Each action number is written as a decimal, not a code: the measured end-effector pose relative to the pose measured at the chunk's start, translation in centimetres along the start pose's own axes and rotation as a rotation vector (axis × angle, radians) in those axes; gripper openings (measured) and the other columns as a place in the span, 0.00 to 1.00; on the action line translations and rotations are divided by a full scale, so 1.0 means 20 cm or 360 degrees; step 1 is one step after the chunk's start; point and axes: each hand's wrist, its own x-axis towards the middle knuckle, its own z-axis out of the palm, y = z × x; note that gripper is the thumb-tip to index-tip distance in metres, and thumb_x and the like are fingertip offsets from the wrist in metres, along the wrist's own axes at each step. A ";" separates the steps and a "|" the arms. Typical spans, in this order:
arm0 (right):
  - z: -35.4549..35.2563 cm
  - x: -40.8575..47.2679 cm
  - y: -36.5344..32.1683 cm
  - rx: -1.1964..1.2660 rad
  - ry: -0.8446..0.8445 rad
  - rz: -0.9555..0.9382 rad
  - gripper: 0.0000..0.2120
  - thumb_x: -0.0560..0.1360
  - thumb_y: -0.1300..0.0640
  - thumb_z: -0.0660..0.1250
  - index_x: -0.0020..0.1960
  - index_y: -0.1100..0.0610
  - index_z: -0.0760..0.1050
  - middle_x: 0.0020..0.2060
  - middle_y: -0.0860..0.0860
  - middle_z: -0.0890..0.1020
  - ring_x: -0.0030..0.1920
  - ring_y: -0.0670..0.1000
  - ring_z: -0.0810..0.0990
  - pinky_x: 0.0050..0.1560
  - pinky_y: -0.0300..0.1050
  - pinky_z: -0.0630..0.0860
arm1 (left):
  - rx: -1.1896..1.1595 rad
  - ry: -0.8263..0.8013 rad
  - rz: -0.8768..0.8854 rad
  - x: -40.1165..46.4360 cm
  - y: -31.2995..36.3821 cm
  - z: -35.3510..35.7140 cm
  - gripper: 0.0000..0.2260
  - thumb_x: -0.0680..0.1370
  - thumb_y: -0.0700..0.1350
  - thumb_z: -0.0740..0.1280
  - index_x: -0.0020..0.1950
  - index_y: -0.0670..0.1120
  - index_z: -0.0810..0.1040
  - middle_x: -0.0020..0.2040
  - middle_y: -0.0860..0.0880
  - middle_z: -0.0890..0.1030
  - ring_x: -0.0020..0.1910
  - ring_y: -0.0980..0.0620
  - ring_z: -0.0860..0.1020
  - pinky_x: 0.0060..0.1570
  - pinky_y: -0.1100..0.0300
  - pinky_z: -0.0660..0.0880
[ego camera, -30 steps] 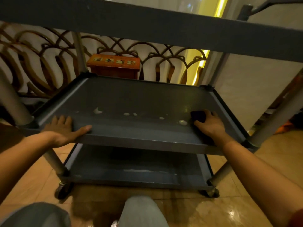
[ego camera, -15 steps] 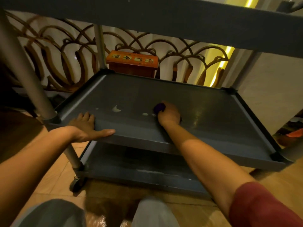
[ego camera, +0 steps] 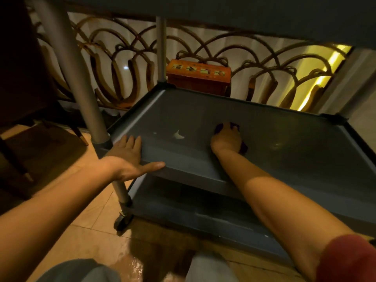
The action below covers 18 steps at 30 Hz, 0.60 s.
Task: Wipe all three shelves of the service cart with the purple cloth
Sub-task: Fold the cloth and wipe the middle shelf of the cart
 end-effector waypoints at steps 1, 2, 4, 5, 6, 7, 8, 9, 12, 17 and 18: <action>0.04 0.00 -0.08 0.0020 -0.0012 -0.0030 0.22 0.80 0.56 0.60 0.74 0.55 0.67 0.72 0.61 0.69 0.69 0.63 0.71 0.69 0.59 0.69 | -0.0017 0.0011 0.0003 0.00 0.00 0.01 0.67 0.54 0.88 0.42 0.81 0.46 0.43 0.83 0.44 0.47 0.81 0.41 0.45 0.77 0.46 0.45; 0.08 0.00 -0.16 0.0071 -0.0049 -0.0074 0.22 0.80 0.57 0.61 0.74 0.55 0.67 0.72 0.60 0.70 0.69 0.63 0.72 0.69 0.59 0.70 | -0.0028 0.0023 0.0003 0.00 0.00 0.02 0.67 0.54 0.88 0.41 0.81 0.46 0.43 0.83 0.44 0.47 0.81 0.41 0.44 0.76 0.46 0.45; 0.16 -0.03 -0.32 0.0189 -0.0178 -0.0196 0.29 0.78 0.57 0.66 0.77 0.53 0.64 0.74 0.59 0.68 0.71 0.63 0.70 0.70 0.59 0.69 | -0.0019 0.0051 0.0000 0.00 0.00 0.02 0.66 0.55 0.88 0.41 0.81 0.46 0.42 0.83 0.44 0.46 0.81 0.41 0.44 0.77 0.45 0.45; 0.18 -0.04 -0.39 0.0228 -0.0247 -0.0260 0.33 0.77 0.57 0.68 0.79 0.52 0.61 0.76 0.58 0.67 0.73 0.62 0.69 0.72 0.58 0.68 | -0.0013 0.0057 -0.0021 -0.01 0.01 0.02 0.65 0.55 0.87 0.41 0.81 0.46 0.41 0.83 0.44 0.45 0.81 0.41 0.44 0.77 0.45 0.44; 0.18 -0.05 -0.43 0.0259 -0.0307 -0.0327 0.35 0.76 0.57 0.70 0.80 0.51 0.60 0.77 0.56 0.67 0.74 0.61 0.68 0.72 0.56 0.68 | -0.0012 0.0060 -0.0056 -0.04 0.01 0.01 0.64 0.56 0.87 0.41 0.81 0.46 0.41 0.83 0.43 0.45 0.81 0.41 0.43 0.77 0.44 0.44; 0.17 -0.06 -0.44 0.0287 -0.0350 -0.0389 0.36 0.75 0.56 0.70 0.80 0.50 0.60 0.77 0.55 0.68 0.74 0.61 0.69 0.71 0.54 0.68 | -0.0008 0.0068 -0.0088 -0.07 0.01 0.01 0.62 0.58 0.86 0.40 0.81 0.47 0.40 0.83 0.43 0.44 0.81 0.40 0.42 0.77 0.44 0.43; 0.15 -0.05 -0.42 0.0293 -0.0379 -0.0454 0.35 0.75 0.54 0.70 0.79 0.50 0.62 0.76 0.54 0.69 0.73 0.61 0.70 0.68 0.54 0.70 | 0.0008 0.0092 -0.0102 -0.10 0.01 0.02 0.60 0.59 0.86 0.39 0.81 0.50 0.40 0.83 0.44 0.43 0.80 0.39 0.41 0.77 0.43 0.42; 0.13 -0.04 -0.38 0.0276 -0.0390 -0.0518 0.31 0.75 0.51 0.70 0.76 0.48 0.64 0.73 0.54 0.72 0.70 0.61 0.73 0.65 0.53 0.72 | 0.0029 0.0122 -0.0096 -0.13 0.00 0.03 0.57 0.60 0.85 0.37 0.81 0.53 0.39 0.82 0.44 0.41 0.80 0.39 0.39 0.77 0.42 0.41; 0.10 0.00 -0.26 0.0123 -0.0386 -0.0583 0.27 0.75 0.43 0.64 0.73 0.44 0.65 0.70 0.53 0.75 0.65 0.61 0.77 0.63 0.57 0.75 | 0.0014 0.0213 -0.0067 -0.21 -0.03 0.09 0.51 0.61 0.84 0.33 0.79 0.61 0.37 0.82 0.47 0.38 0.79 0.39 0.35 0.76 0.36 0.39; 0.19 -0.01 -0.42 0.0387 -0.0335 -0.0547 0.28 0.80 0.55 0.63 0.79 0.47 0.63 0.76 0.53 0.70 0.72 0.59 0.71 0.70 0.52 0.69 | -0.0080 0.0197 -0.0063 -0.23 0.01 0.10 0.49 0.62 0.84 0.36 0.79 0.61 0.33 0.79 0.45 0.30 0.76 0.37 0.28 0.73 0.28 0.38; 0.21 -0.01 -0.48 0.0477 -0.0380 -0.0575 0.28 0.79 0.57 0.63 0.79 0.48 0.63 0.76 0.53 0.70 0.73 0.59 0.71 0.71 0.51 0.69 | -0.0103 0.0183 -0.0046 -0.23 0.00 0.10 0.50 0.62 0.84 0.36 0.78 0.61 0.32 0.78 0.46 0.28 0.75 0.38 0.27 0.72 0.27 0.39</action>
